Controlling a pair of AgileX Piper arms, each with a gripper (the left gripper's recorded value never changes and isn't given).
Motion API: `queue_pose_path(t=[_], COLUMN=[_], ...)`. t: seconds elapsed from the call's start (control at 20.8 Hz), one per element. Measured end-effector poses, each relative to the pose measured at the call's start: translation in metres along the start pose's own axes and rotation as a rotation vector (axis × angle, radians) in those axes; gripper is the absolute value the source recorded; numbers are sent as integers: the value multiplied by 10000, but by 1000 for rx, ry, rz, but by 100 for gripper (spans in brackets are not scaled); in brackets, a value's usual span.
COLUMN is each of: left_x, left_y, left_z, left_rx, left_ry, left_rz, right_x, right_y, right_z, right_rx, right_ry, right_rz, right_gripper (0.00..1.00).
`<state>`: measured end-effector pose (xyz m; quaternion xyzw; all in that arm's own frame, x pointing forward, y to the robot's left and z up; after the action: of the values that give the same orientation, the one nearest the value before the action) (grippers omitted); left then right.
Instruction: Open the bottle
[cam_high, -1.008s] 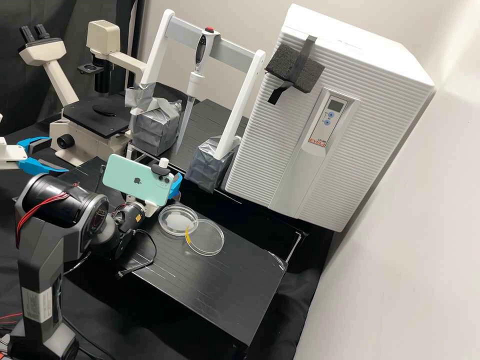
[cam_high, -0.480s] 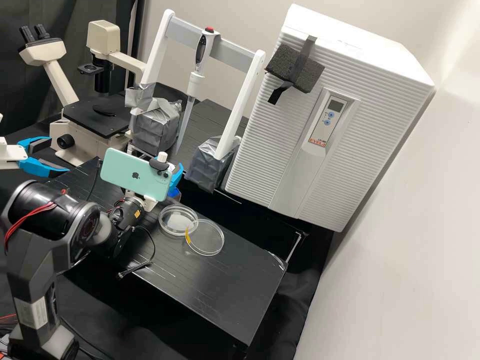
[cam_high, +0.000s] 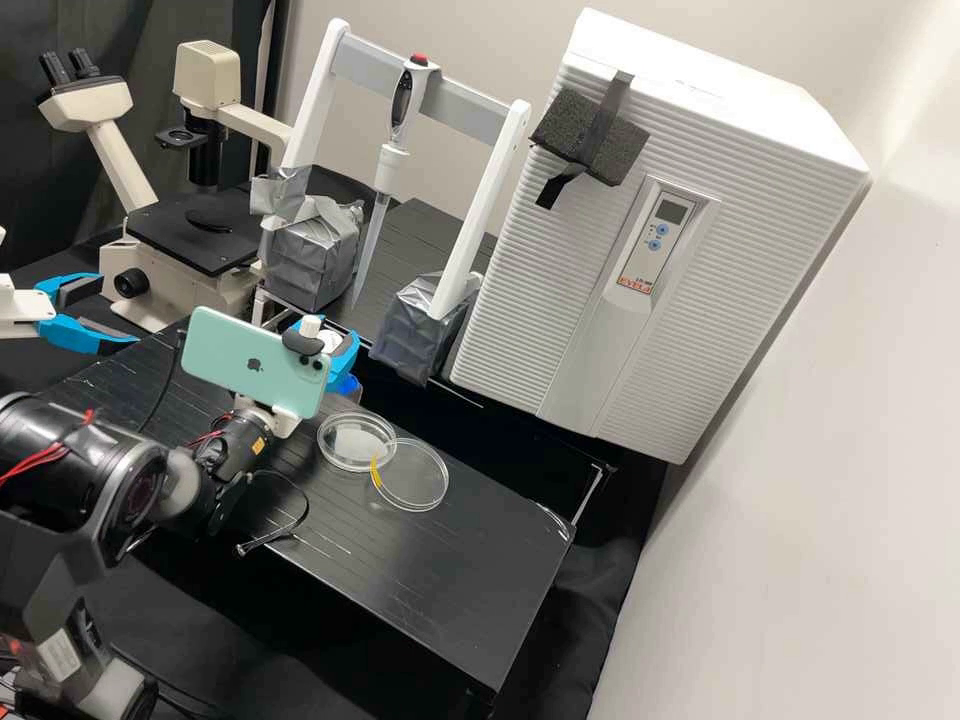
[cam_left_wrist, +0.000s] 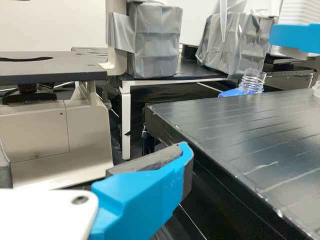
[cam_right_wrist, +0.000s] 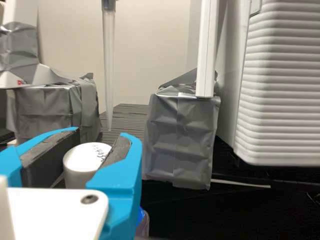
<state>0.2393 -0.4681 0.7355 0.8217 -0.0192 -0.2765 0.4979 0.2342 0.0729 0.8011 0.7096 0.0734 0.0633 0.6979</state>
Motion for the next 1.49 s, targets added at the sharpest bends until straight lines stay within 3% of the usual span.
queue_pose_path(t=[0.14, 0.43, 0.72, 0.86, 1.1, 1.25, 1.49], left_x=[-7, -66, -84, -85, -85, -85, -85], left_y=[19, 122, 131, 133, 133, 133, 133], left_z=[-4, -62, -80, -85, -85, -85, -85], left_rx=[2, 5, 4, 3, 3, 3, 3], left_ry=[2, 44, 55, 58, 58, 58, 58], left_rz=[8, 56, 61, 62, 63, 63, 63], right_x=[-157, -336, -354, -358, -352, -353, -395], right_y=[-50, -199, -204, -258, -322, -324, -347], right_z=[-33, -11, -1, 17, 69, 65, 27], right_rx=[5, 6, 9, -12, -20, -32, -29], right_ry=[25, 25, 8, 1, -32, -31, -11], right_rz=[-3, -69, -50, -62, -86, -85, -95], right_gripper=[0, 0, 0, 0, 0, 0, 0])
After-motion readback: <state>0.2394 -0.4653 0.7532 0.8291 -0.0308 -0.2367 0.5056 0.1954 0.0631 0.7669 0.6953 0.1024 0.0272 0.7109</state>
